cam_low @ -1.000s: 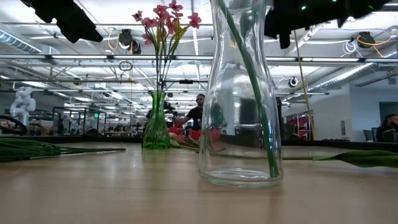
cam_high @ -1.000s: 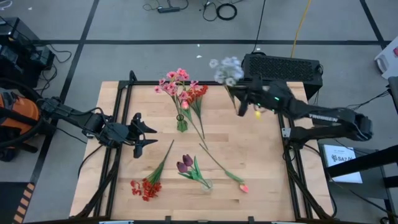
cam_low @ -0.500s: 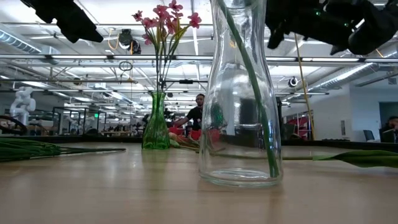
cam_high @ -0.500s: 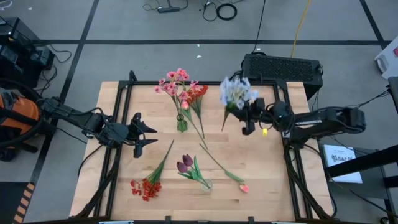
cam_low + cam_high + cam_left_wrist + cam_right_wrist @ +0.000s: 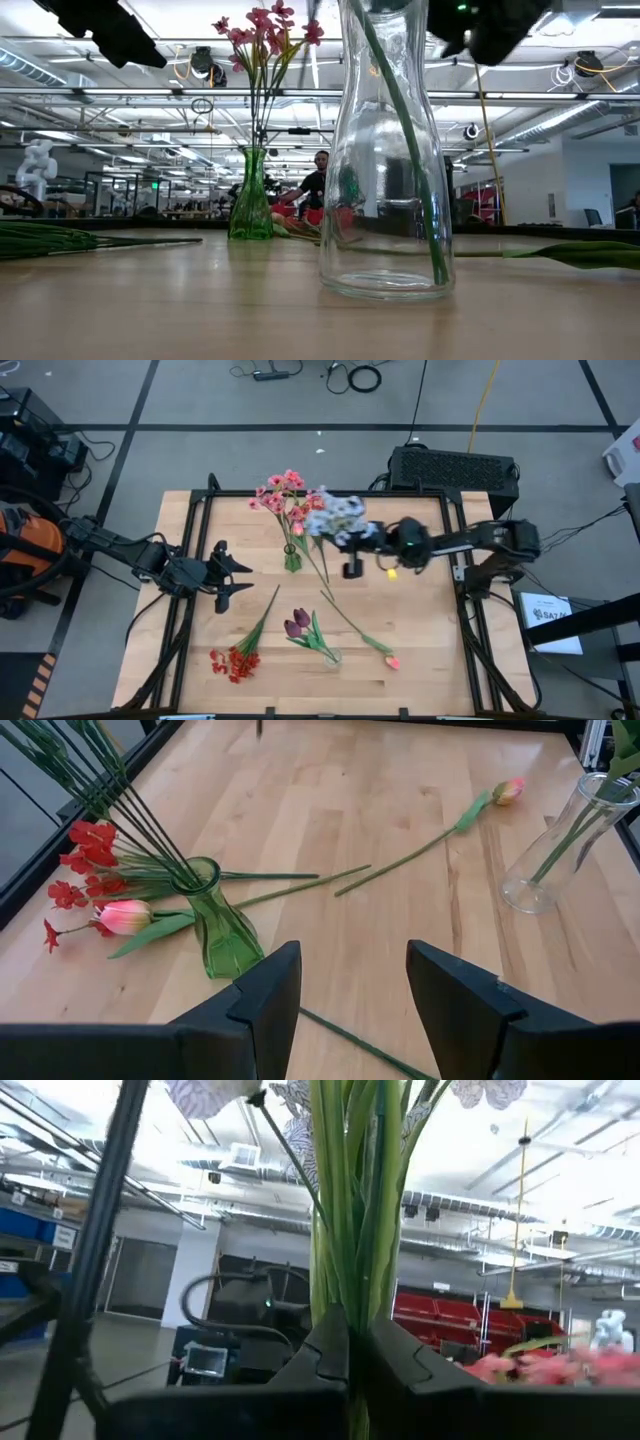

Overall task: Sort flowers into vase by color
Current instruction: Put the white flowers into the green vase

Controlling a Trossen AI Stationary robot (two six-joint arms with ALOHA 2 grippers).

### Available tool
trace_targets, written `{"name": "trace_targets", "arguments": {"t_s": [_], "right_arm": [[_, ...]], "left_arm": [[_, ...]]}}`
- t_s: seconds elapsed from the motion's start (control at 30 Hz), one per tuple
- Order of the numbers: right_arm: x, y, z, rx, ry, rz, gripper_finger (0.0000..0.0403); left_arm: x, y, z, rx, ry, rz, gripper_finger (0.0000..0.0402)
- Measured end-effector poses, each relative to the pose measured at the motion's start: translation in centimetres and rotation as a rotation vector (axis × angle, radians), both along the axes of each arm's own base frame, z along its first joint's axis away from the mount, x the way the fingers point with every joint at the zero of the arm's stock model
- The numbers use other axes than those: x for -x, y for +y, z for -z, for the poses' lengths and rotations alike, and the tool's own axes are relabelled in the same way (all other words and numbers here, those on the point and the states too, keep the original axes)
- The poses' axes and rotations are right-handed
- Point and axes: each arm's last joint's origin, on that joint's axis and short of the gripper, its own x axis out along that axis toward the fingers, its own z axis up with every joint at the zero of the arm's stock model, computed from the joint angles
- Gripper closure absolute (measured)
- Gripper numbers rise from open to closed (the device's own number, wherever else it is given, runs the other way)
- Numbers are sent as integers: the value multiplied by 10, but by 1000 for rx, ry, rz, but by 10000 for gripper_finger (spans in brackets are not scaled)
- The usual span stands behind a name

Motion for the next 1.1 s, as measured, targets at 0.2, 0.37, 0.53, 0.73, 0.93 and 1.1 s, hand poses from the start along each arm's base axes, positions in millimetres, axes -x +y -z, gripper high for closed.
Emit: {"name": "trace_targets", "arguments": {"t_s": [0.2, 0.37, 0.53, 0.73, 0.93, 1.1], "right_arm": [[-40, -13, 14, -32, -32, 1, 402], [-57, -23, 33, -75, -26, -2, 403], [-66, -29, 50, -91, 3, 25, 403], [-71, -34, 66, -116, 28, 35, 403], [-76, -37, 84, -127, 71, 38, 403], [-79, -41, 100, -148, 108, 39, 402]], "left_arm": [[0, 0, 0, -31, 2, 11, 212], [0, 0, 0, -30, 2, 10, 212], [0, 0, 0, -25, 1, 8, 212], [0, -1, 0, -8, 6, 30, 212], [0, -1, 0, -3, 8, 37, 212], [0, -1, 0, -2, 7, 37, 212]]}}
